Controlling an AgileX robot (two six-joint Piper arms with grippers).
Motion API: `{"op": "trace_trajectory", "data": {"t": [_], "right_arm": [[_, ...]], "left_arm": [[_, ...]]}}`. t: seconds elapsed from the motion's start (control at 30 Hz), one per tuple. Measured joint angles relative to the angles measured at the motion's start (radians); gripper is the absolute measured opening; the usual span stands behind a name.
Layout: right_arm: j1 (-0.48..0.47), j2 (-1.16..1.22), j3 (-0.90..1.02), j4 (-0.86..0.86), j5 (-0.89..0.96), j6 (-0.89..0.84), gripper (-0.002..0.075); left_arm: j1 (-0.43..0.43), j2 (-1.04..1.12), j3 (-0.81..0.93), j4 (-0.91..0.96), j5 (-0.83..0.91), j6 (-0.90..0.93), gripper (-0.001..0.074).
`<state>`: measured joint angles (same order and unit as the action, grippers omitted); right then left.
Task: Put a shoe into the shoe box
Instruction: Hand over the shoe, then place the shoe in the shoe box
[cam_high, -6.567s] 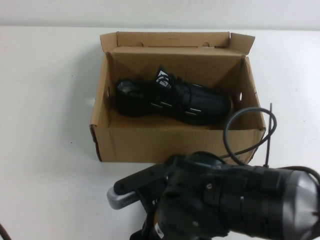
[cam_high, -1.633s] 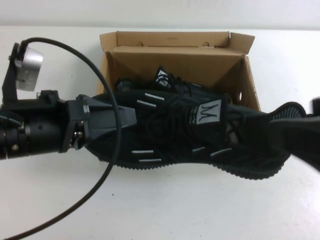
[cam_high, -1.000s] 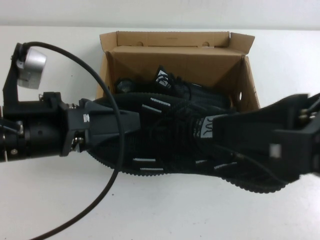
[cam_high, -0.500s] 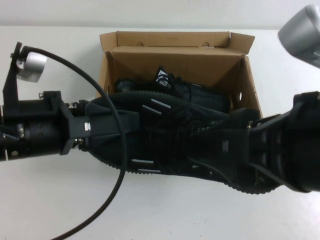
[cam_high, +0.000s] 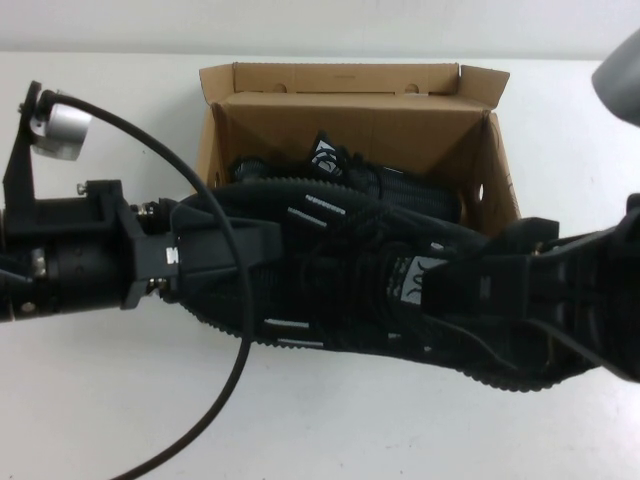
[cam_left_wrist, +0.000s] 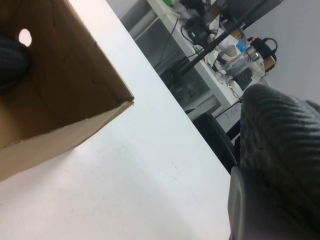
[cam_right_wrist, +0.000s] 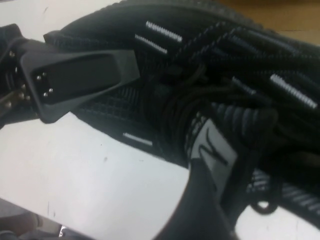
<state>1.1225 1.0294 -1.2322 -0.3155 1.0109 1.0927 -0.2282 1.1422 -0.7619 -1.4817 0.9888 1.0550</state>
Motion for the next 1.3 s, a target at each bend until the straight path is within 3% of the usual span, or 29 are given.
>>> {"op": "trace_trajectory", "data": {"t": [0.6, 0.87, 1.3], "right_arm": [[0.000, 0.161, 0.000, -0.004, -0.156, 0.004, 0.0440], [-0.008, 0.162, 0.002, 0.005, -0.197, 0.004, 0.0437], [-0.004, 0.047, 0.002, -0.021, -0.203, -0.070, 0.0360]], "left_arm": [[0.003, 0.000, 0.000, -0.009, 0.009, 0.012, 0.0135], [0.009, 0.000, 0.000, -0.015, 0.002, 0.014, 0.0136], [0.003, 0.000, 0.000, -0.041, 0.042, -0.015, 0.0135]]}}
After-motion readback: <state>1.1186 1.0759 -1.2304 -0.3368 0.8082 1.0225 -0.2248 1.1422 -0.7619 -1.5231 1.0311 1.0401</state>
